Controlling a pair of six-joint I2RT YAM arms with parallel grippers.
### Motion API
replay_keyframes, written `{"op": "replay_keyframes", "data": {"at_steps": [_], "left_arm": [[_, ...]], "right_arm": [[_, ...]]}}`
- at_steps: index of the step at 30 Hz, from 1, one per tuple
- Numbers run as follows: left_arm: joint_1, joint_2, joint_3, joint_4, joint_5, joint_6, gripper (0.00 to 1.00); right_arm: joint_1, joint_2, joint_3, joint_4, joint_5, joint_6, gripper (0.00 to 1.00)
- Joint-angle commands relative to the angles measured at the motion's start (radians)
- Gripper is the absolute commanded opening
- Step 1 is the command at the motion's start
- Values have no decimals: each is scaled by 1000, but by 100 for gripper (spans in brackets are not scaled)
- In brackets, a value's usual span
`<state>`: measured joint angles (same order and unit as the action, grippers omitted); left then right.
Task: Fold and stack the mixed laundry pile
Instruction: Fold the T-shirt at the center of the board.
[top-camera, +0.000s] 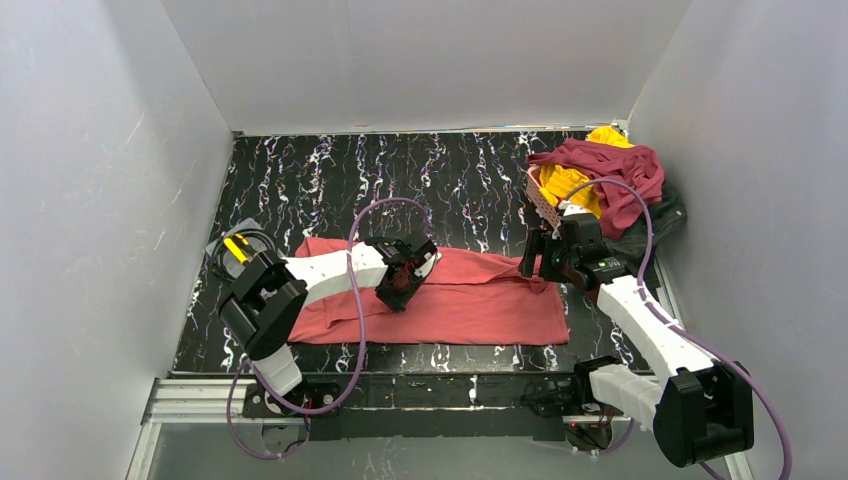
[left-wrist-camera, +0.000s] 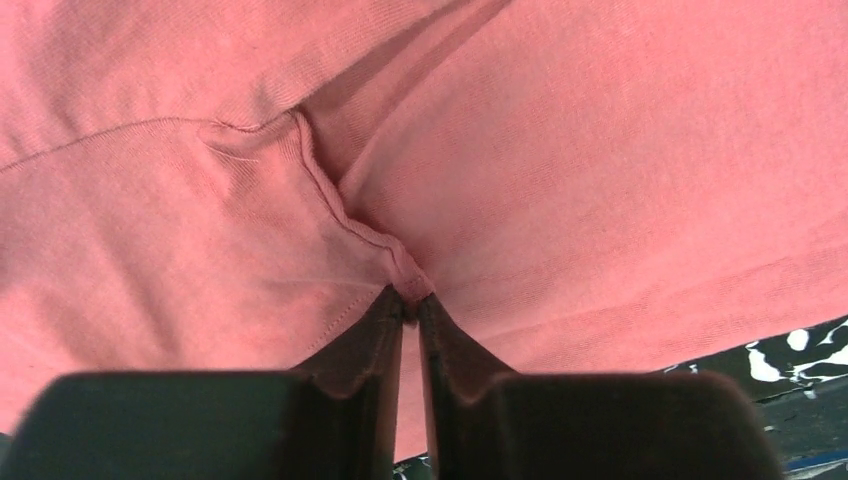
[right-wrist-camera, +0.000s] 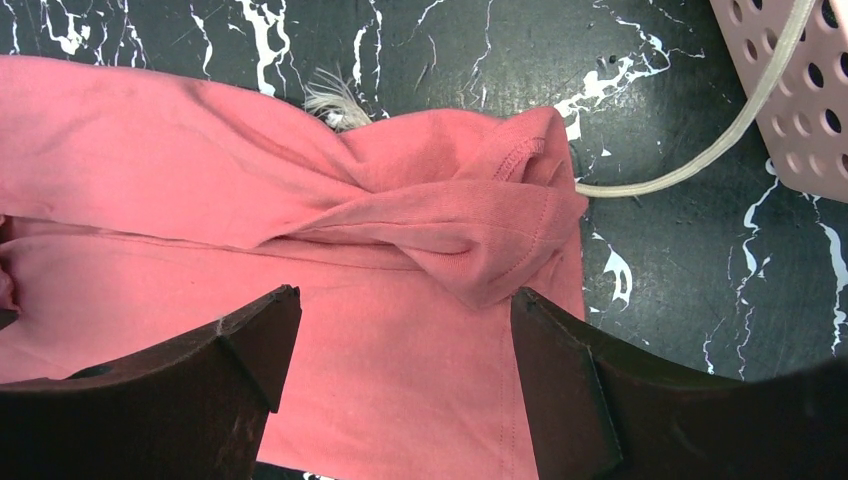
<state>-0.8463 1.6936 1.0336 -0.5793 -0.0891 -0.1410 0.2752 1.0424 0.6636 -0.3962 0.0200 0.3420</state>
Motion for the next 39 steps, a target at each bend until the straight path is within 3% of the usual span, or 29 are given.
{"op": "replay_keyframes", "data": {"at_steps": [1, 10, 15, 18, 22, 25, 29, 39], "left_arm": [[-5, -61, 15, -18, -15, -15, 3], [-5, -161, -27, -2, 87, -39, 0], [-6, -133, -26, -22, 152, -44, 2], [-6, -138, -13, -28, 151, -44, 15], [-4, -191, 27, -43, 133, -49, 45], [11, -225, 71, -61, 107, -52, 59], [93, -227, 106, -60, 102, -73, 66], [447, -160, 43, 65, 208, -209, 67]], "right_arm": [[2, 3, 0, 9, 9, 1, 85], [2, 2, 4, -10, 16, -6, 85], [3, 11, 7, -11, 12, -5, 85], [3, 5, 21, -26, 19, -8, 85], [3, -13, 55, -52, 61, -21, 87], [4, 0, 82, -71, 127, -18, 88], [3, 45, 119, -62, 172, -5, 87], [1, 189, 141, -22, 249, 24, 74]]}}
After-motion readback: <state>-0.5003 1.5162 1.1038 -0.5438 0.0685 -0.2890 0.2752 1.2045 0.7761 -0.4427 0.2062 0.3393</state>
